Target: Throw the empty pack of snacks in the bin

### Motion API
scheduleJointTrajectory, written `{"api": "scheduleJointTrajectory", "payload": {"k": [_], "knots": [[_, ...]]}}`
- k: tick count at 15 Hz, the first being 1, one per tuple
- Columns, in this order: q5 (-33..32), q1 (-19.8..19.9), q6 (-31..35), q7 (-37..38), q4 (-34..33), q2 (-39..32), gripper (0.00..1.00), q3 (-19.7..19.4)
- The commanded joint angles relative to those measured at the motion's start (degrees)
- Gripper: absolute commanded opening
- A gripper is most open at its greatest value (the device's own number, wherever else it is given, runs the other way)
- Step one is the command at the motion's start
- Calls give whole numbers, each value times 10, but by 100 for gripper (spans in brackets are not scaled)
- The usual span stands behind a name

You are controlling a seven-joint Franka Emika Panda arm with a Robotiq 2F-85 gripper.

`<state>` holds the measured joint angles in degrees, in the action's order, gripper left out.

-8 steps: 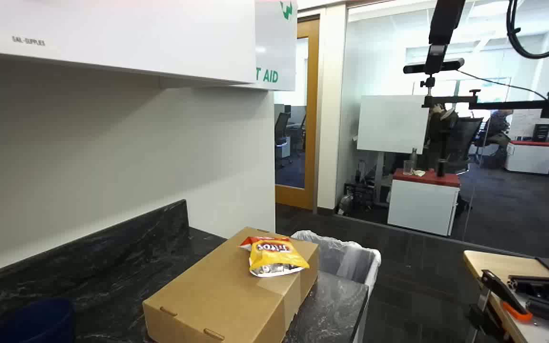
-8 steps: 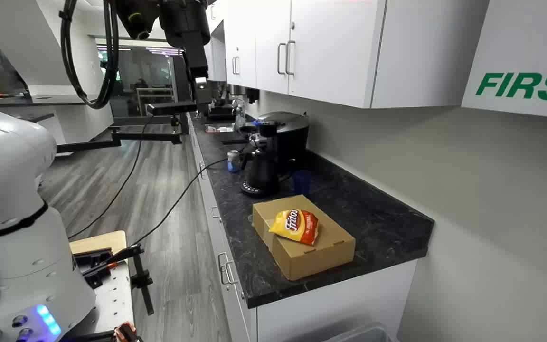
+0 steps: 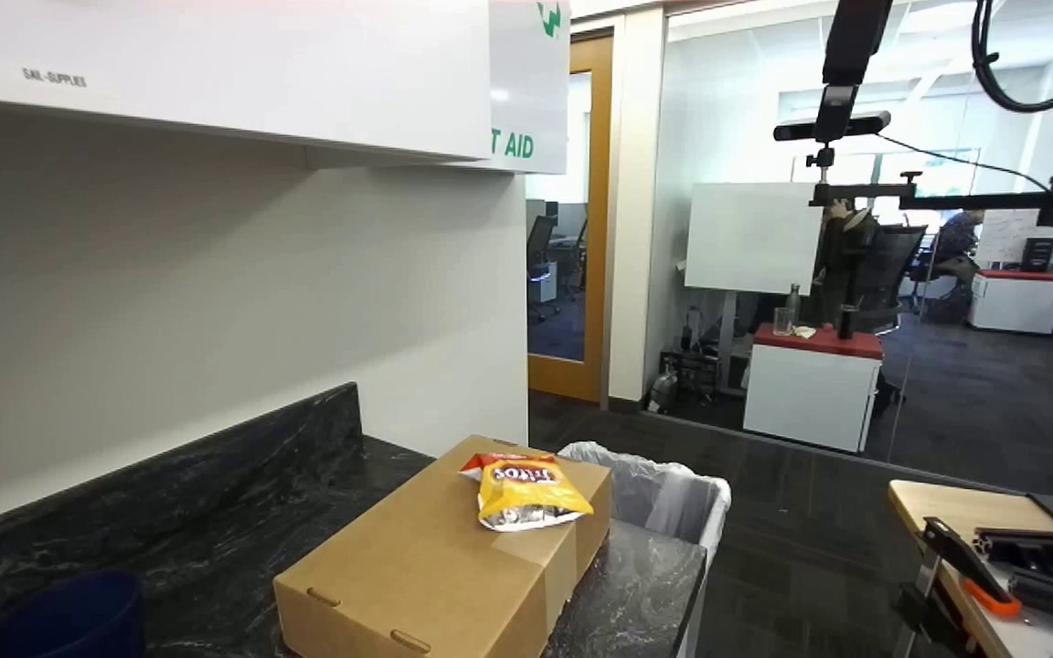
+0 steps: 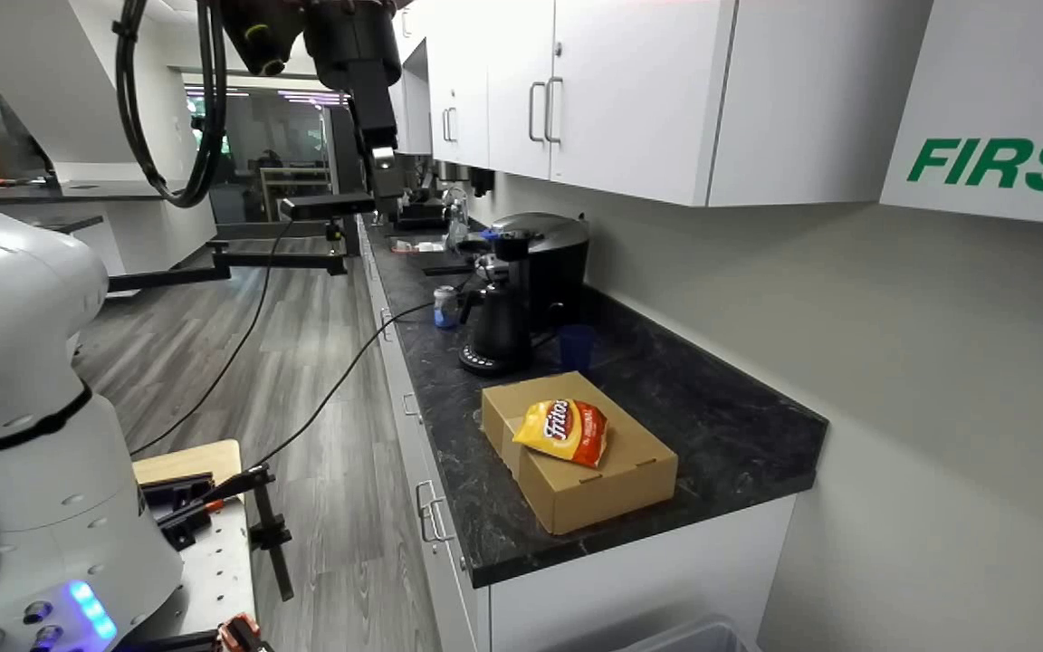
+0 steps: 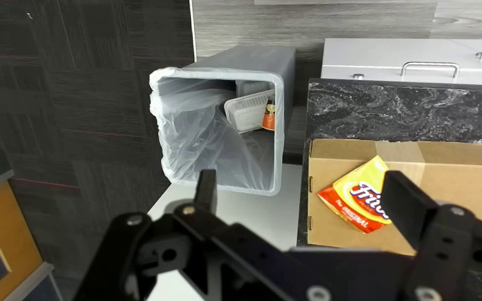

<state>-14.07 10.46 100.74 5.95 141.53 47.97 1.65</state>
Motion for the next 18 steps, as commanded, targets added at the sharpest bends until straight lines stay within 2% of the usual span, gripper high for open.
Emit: {"api": "scheduleJointTrajectory", "payload": {"k": [1, 9, 13, 17, 18], "knots": [[-7, -13, -4, 7, -2, -1, 100, -8], [-4, -24, 4, 1, 4, -9, 100, -8], [9, -43, -1, -5, 8, -17, 100, -7], [29, -70, 14, 6, 45, -5, 100, 6], [33, -81, 40, 6, 59, -10, 100, 11]]}}
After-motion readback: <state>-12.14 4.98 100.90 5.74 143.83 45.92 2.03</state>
